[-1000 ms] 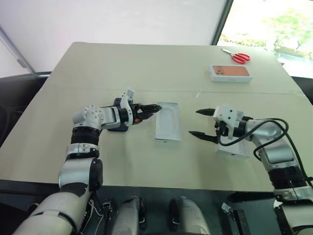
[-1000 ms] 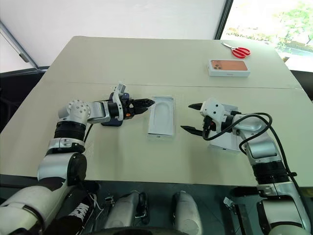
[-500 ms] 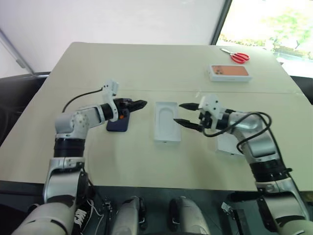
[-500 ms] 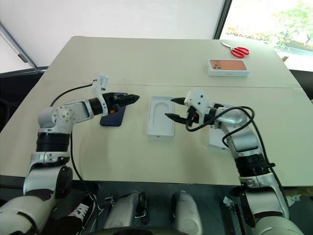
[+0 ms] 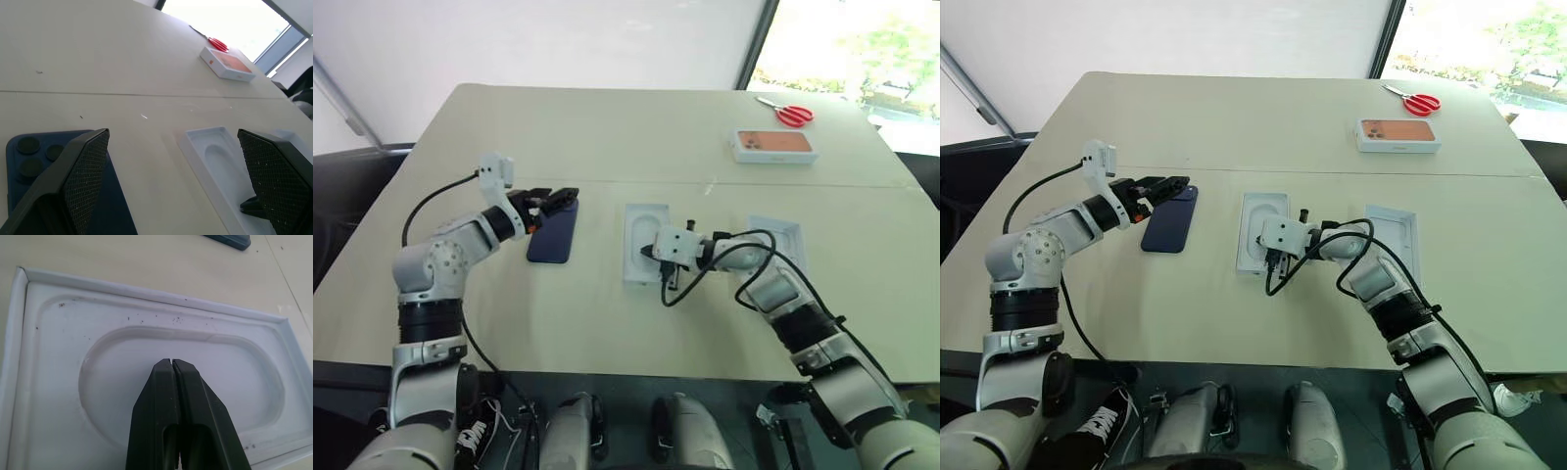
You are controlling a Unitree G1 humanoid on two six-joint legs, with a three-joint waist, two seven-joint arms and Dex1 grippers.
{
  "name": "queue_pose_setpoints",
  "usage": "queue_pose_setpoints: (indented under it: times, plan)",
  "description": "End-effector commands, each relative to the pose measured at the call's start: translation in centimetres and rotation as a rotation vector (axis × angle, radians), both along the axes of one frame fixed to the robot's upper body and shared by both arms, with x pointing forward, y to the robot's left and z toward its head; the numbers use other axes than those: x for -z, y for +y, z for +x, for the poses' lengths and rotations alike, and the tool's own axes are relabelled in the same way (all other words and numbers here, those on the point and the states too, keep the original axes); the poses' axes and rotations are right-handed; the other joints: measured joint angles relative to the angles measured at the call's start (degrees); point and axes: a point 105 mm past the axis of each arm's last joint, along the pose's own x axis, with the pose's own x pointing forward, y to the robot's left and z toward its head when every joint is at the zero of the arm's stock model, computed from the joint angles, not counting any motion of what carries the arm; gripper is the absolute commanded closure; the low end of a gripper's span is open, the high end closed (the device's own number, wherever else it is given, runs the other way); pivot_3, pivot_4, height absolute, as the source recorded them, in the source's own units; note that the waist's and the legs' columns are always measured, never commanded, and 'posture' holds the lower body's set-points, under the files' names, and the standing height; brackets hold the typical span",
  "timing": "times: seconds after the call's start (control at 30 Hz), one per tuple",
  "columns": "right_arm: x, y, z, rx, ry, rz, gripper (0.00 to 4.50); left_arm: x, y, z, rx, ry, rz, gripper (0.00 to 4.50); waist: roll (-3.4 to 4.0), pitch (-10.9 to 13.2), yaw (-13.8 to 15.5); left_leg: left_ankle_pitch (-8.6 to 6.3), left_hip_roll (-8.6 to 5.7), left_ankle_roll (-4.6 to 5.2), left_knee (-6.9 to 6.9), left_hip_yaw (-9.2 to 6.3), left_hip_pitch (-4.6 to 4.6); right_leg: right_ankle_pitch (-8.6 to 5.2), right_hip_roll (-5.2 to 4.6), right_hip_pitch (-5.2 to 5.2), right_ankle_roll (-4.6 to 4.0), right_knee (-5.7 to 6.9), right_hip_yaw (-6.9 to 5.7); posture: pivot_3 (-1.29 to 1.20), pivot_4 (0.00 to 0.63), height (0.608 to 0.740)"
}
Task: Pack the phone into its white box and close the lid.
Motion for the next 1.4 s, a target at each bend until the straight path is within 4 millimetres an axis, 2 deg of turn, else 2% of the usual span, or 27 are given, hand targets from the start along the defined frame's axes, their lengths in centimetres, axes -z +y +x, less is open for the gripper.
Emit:
queue_pose_setpoints:
  times: [0.03, 0.1, 0.33, 0.4, 0.47, 0.6, 0.7, 0.77, 0.8, 0.9, 1.03, 1.23, 1.33, 1.4]
  plan:
    - [-0.1, 0.0, 0.0, -0.027, -0.016, -0.035, 4.43, -1.4, 1.2, -0.3, -0.039, -0.042, -0.027, 0.07, 0.00, 0.00, -0.04, 0.00, 0.00, 0.00, 0.00, 0.00, 0.00, 0.00, 0.00, 0.00, 0.00, 0.00, 0.00, 0.00, 0.150, 0.738]
    - [-1.0, 0.0, 0.5, -0.012, -0.026, 0.013, 4.43, -1.2, 1.6, -0.4, -0.049, 0.000, -0.064, 0.07, 0.00, 0.00, -0.04, 0.00, 0.00, 0.00, 0.01, 0.00, 0.00, 0.00, 0.00, 0.00, 0.00, 0.00, 0.00, 0.00, 0.150, 0.738]
    - [-7.1, 0.9, 1.8, 0.020, -0.047, 0.295, 4.43, -1.8, 3.5, -1.3, -0.001, 0.115, -0.264, 0.07, -0.01, 0.01, -0.10, 0.01, 0.01, 0.01, 0.01, 0.00, 0.00, 0.00, 0.02, 0.00, 0.01, 0.01, 0.00, 0.00, 0.150, 0.738]
    - [-7.7, 1.2, 2.0, 0.021, -0.051, 0.316, 4.43, -1.9, 3.9, -1.4, -0.005, 0.107, -0.268, 0.07, -0.01, 0.01, -0.18, 0.01, 0.02, 0.01, 0.01, 0.00, 0.00, 0.00, 0.03, -0.01, 0.00, 0.02, 0.00, 0.00, 0.150, 0.738]
    - [-7.9, 2.8, 2.0, 0.002, -0.047, 0.347, 4.43, -1.4, 5.6, -0.8, -0.068, 0.141, -0.285, 0.07, -0.01, 0.01, -0.20, 0.01, 0.02, 0.00, 0.01, 0.00, 0.00, 0.00, 0.03, -0.01, 0.00, 0.01, 0.00, 0.00, 0.150, 0.738]
    - [-6.7, 6.8, 1.7, -0.048, -0.032, 0.330, 4.43, 0.4, 8.2, -0.5, -0.121, 0.259, -0.312, 0.07, -0.01, 0.01, -0.52, 0.03, 0.04, -0.05, 0.00, 0.00, 0.01, 0.00, 0.08, -0.04, 0.00, 0.06, 0.00, 0.00, 0.150, 0.738]
    - [-5.5, 9.8, 1.7, -0.060, -0.044, 0.284, 4.43, 1.9, 8.8, -0.4, -0.119, 0.314, -0.281, 0.07, -0.01, 0.01, -0.96, 0.03, 0.04, -0.06, -0.04, 0.03, -0.02, 0.00, 0.08, -0.12, 0.00, 0.07, 0.00, 0.00, 0.150, 0.738]
    - [-5.0, 10.9, 2.2, -0.048, -0.078, 0.241, 4.43, 2.5, 8.7, -0.4, -0.100, 0.361, -0.316, 0.07, -0.02, 0.01, -0.88, 0.03, 0.01, -0.06, -0.04, 0.03, -0.04, 0.00, 0.05, -0.13, 0.00, 0.09, 0.00, 0.00, 0.150, 0.738]
    - [-4.5, 11.3, 2.3, -0.047, -0.066, 0.216, 4.43, 3.0, 8.5, -0.3, -0.093, 0.363, -0.278, 0.07, -0.04, 0.01, -0.83, 0.03, -0.02, -0.06, -0.03, 0.03, -0.07, 0.00, 0.02, -0.14, 0.00, 0.09, -0.01, 0.00, 0.150, 0.738]
    - [-2.7, 12.0, 3.1, -0.008, -0.011, 0.137, 4.43, 4.0, 7.4, 0.1, -0.053, 0.383, -0.248, 0.07, -0.06, -0.01, -0.79, 0.02, -0.05, -0.08, -0.02, 0.03, -0.11, 0.00, 0.00, -0.18, 0.00, 0.10, -0.01, 0.00, 0.150, 0.738]
    - [-1.7, 12.0, 3.6, 0.015, 0.003, 0.083, 4.43, 5.3, 6.1, 0.6, -0.012, 0.437, -0.234, 0.07, -0.06, -0.01, -0.81, 0.02, -0.05, -0.10, -0.02, 0.04, -0.11, 0.00, -0.01, -0.19, -0.01, 0.12, -0.01, 0.00, 0.150, 0.738]
    - [-0.7, 12.8, 3.4, 0.001, 0.047, 0.083, 4.43, 7.7, 5.1, 0.5, 0.011, 0.538, -0.179, 0.07, -0.05, -0.06, -1.09, 0.03, -0.06, -0.09, -0.03, 0.05, -0.07, 0.00, -0.01, -0.17, -0.01, 0.18, -0.02, 0.00, 0.150, 0.738]
    - [-0.9, 13.3, 3.3, 0.003, 0.058, 0.106, 4.43, 8.7, 4.5, 0.3, 0.022, 0.605, -0.165, 0.07, -0.01, -0.13, -1.06, 0.03, -0.07, -0.09, -0.03, 0.05, 0.02, 0.00, -0.02, -0.06, 0.00, 0.18, -0.02, 0.00, 0.150, 0.738]
    - [-1.1, 13.5, 3.4, 0.001, 0.047, 0.110, 4.43, 8.5, 3.4, 0.1, 0.076, 0.623, -0.159, 0.07, 0.02, -0.17, -1.07, 0.02, -0.08, -0.09, -0.03, 0.05, 0.06, 0.00, -0.04, -0.03, 0.00, 0.18, -0.02, 0.00, 0.150, 0.738]
